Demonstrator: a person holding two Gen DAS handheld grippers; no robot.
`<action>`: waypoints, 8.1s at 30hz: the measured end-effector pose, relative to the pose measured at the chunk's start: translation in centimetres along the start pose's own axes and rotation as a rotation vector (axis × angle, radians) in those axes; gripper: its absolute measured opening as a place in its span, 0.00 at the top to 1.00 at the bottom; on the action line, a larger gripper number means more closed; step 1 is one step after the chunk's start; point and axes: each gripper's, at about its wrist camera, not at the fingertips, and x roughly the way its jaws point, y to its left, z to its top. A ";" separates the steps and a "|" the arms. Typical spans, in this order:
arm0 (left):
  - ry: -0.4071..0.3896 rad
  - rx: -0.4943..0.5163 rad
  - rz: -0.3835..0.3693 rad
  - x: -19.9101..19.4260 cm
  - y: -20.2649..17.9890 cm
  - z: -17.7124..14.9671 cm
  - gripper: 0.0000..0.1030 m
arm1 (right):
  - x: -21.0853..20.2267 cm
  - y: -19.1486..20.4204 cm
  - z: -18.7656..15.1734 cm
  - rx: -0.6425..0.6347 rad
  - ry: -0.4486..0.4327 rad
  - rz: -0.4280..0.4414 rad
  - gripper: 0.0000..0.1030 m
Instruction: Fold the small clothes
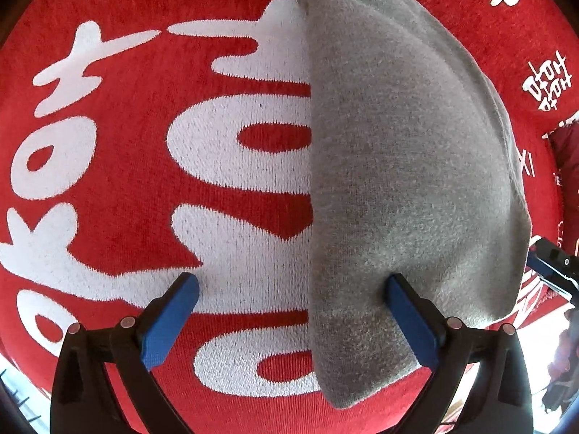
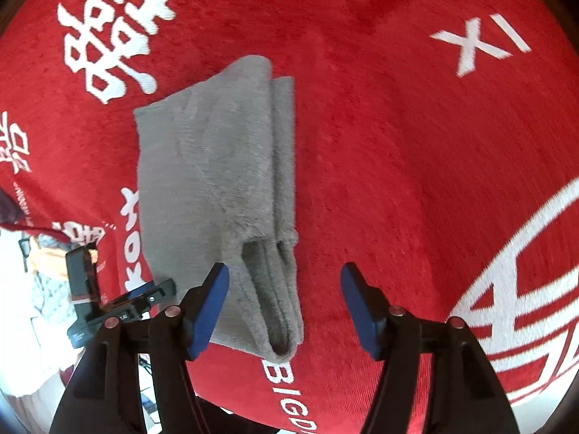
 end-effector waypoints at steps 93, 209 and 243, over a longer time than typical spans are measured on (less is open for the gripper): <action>-0.166 -0.040 -0.234 -9.0 19.1 -5.4 0.44 | 15.1 17.8 -1.8 0.001 0.236 0.220 0.54; -0.076 -0.007 0.238 -22.9 11.9 -11.8 0.00 | -0.7 30.0 -16.3 -0.290 0.123 -0.464 0.07; -0.075 -0.013 0.235 -22.8 12.0 -11.6 0.00 | -0.7 30.0 -15.9 -0.301 0.122 -0.473 0.07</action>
